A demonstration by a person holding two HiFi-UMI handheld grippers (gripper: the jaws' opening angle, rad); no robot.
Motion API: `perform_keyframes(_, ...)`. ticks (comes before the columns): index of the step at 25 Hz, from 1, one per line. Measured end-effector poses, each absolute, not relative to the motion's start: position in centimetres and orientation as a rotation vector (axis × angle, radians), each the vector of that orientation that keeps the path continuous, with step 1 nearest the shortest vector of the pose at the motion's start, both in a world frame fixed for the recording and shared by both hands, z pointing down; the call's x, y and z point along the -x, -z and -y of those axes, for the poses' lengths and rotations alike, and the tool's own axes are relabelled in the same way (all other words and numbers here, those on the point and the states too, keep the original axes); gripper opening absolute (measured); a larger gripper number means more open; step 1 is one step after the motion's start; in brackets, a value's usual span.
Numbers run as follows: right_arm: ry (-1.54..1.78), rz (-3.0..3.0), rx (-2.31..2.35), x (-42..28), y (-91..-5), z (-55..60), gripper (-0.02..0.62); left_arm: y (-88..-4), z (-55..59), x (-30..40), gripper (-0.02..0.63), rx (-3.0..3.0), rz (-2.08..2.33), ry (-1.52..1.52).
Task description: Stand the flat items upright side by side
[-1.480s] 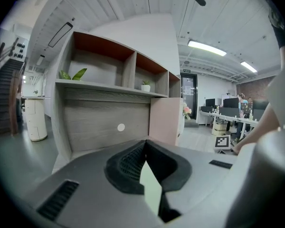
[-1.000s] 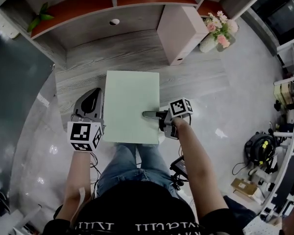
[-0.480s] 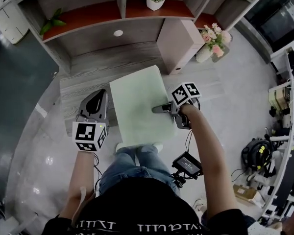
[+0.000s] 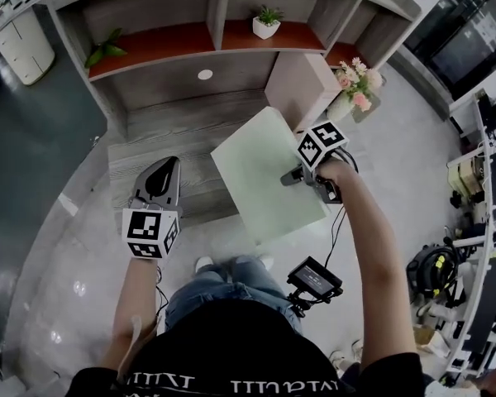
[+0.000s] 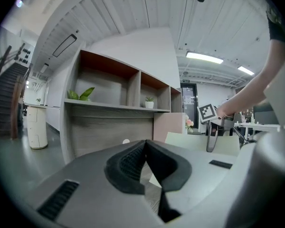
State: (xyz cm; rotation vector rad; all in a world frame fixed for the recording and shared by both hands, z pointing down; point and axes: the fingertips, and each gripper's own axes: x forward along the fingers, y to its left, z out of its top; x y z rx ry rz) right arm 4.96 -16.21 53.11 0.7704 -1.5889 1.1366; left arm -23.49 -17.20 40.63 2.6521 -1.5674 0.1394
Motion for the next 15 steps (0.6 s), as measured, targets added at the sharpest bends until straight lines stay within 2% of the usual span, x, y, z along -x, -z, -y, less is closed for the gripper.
perform_keyframes(8, -0.688, 1.412, -0.864, -7.8, -50.0, 18.1, 0.364, -39.2, 17.2, 22.8, 0.011, -2.697, 1.546, -0.120)
perform_keyframes(15, -0.510, 1.319, -0.941, -8.9, -49.9, 18.9, 0.368, -38.8, 17.6, 22.0, 0.012, -2.721, 1.530, -0.120)
